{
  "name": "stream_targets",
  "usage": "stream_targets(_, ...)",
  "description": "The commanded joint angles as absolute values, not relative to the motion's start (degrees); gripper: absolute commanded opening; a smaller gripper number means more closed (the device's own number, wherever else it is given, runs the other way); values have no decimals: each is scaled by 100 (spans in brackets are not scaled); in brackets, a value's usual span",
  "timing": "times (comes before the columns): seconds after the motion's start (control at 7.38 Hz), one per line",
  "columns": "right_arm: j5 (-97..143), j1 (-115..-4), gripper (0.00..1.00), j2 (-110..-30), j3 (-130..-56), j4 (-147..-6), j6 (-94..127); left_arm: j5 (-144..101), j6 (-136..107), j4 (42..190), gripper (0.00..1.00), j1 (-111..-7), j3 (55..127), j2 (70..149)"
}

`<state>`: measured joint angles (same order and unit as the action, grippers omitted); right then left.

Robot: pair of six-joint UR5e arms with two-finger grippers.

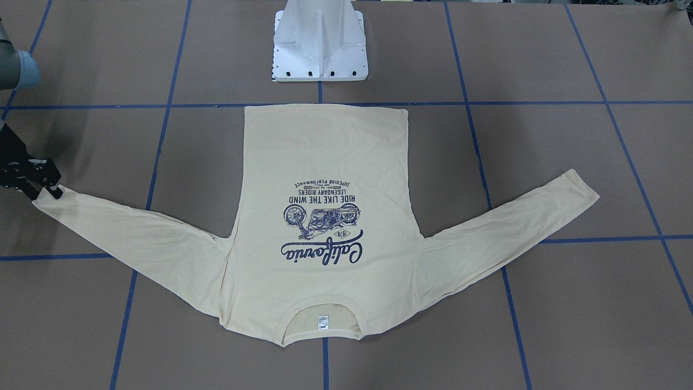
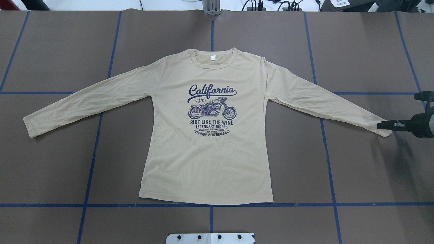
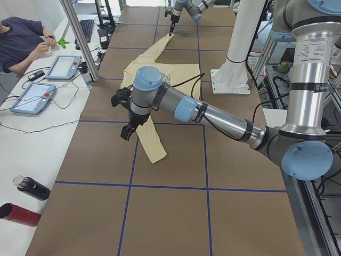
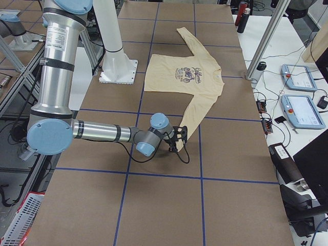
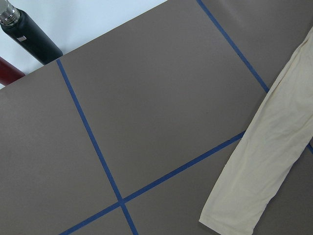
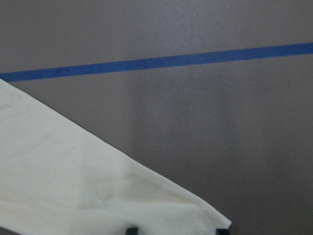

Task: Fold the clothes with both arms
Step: 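Lower the right gripper onto the cuff of the sleeve nearest it and grasp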

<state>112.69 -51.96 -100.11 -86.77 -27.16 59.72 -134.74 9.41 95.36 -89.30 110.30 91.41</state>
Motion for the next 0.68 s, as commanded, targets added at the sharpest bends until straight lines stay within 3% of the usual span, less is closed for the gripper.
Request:
stream_targets(0.0,11268,-5186,9,-10011,-8710,-2716,5977,-13474,940,9536,100,-8930,11030,9141)
stream_targets(0.14,11268,-5186,0,-10011,-8745,-2716,5968,-13474,940,9536,100,-8930,11030,9141)
stream_targets(0.54,11582,-5360,0,-10037,-9367,-2812,5994,-13474,940,9536,100,-8930,11022,9141)
